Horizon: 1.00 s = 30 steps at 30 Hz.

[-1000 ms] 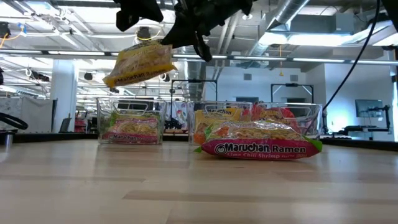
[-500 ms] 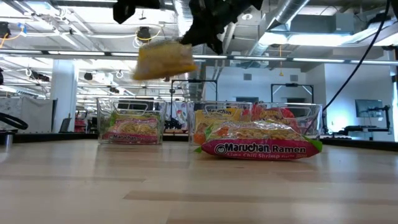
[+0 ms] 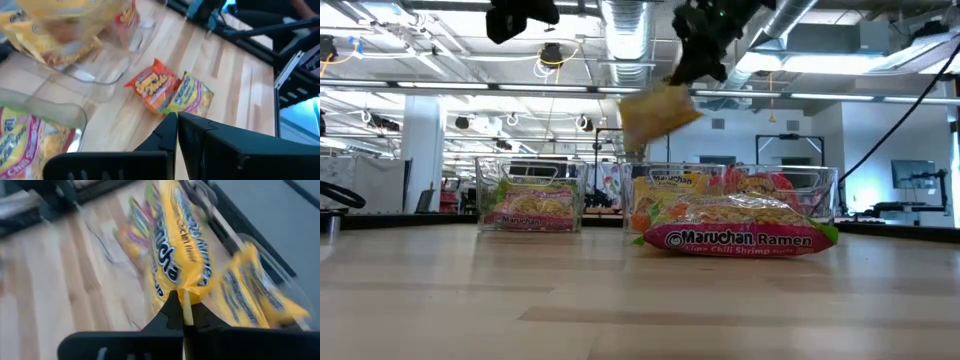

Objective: Sort Maruchan noodles
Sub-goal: Put the yellow noodle pack into the middle transparent bin

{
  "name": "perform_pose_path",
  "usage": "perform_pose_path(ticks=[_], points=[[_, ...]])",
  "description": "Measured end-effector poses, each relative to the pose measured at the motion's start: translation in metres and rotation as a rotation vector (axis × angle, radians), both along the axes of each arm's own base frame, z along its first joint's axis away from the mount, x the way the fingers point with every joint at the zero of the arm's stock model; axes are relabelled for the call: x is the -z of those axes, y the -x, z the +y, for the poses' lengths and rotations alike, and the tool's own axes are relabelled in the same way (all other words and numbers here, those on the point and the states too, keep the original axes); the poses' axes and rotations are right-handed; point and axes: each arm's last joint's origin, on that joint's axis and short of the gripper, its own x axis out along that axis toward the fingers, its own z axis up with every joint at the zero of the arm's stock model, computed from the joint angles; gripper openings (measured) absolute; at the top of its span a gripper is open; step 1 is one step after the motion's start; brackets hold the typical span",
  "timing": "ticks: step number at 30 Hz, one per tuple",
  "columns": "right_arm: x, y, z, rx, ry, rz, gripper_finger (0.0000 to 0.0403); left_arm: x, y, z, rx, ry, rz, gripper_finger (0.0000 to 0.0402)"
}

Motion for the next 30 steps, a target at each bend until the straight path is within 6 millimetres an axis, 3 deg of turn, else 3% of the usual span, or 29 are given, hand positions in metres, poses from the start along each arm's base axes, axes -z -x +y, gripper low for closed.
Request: perform_pose_path(ticks=[13, 18, 30], points=[[0.069, 0.021, -0.020, 0.049, -0.044, 0.058, 0.0002, 0.011, 0.001, -0.008, 0.029, 0.005, 0.063, 0.0000], [0.087, 0.013, -0.026, 0.041, -0.016, 0.024, 0.0002, 0.011, 0.001, -0.008, 0.028, 0.005, 0.062, 0.0000], [0.135, -0.006, -0.038, 0.044, -0.066, 0.122, 0.0011, 0.013, 0.002, -0.008, 0.027, 0.006, 0.088, 0.0000]])
